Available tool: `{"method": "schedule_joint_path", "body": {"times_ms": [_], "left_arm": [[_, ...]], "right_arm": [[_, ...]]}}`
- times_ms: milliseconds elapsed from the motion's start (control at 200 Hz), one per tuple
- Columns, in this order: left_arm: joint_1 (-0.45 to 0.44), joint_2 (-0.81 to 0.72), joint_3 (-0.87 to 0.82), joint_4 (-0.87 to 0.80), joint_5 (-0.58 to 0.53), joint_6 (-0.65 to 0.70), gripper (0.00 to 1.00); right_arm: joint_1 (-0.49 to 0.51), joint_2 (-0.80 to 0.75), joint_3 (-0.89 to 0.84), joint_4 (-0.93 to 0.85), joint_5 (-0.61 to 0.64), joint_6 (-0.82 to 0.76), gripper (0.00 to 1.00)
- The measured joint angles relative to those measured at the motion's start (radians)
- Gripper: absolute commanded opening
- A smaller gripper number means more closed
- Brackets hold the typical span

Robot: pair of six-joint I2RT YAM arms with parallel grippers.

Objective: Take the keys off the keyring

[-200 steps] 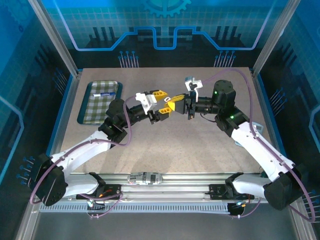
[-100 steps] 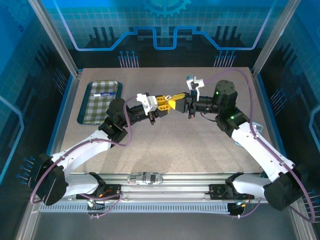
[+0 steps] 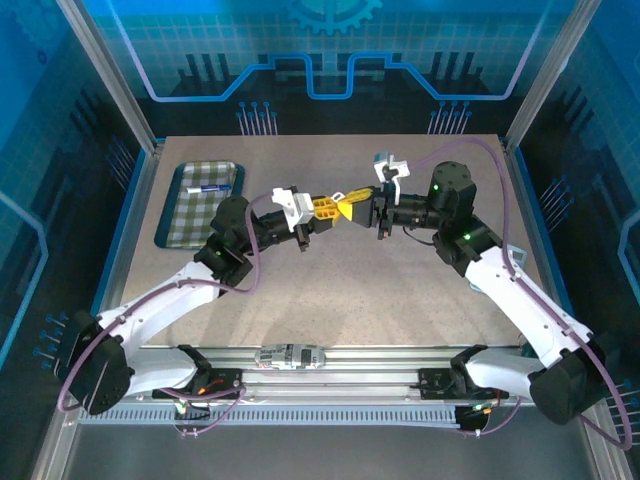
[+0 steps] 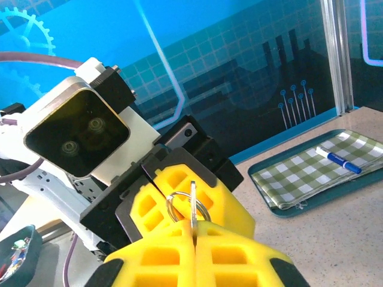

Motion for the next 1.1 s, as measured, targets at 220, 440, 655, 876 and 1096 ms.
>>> {"method": "schedule_joint_path", "body": {"times_ms": [220, 440, 655, 876, 1096], "left_arm": [[0.000, -0.024, 0.034, -0.109, 0.000, 0.017, 0.00], [0.000, -0.045, 0.082, -0.226, 0.000, 0.015, 0.00], [0.000, -0.045, 0.097, -0.273, 0.000, -0.037, 0.00], [0.000, -0.045, 0.118, -0.307, 0.005, -0.108, 0.00], [0.008, -0.045, 0.138, -0.346, 0.028, -0.177, 0.00]], "right_arm": [[0.019, -0.046, -0.005, -0.073, 0.075, -0.137, 0.00], [0.090, -0.111, -0.031, -0.112, 0.240, -0.309, 0.00], [0.167, -0.167, -0.070, -0.119, 0.398, -0.455, 0.00], [0.248, -0.204, -0.095, -0.109, 0.585, -0.587, 0.00], [0.331, -0.248, -0.172, -0.027, 0.757, -0.742, 0.00]]}}
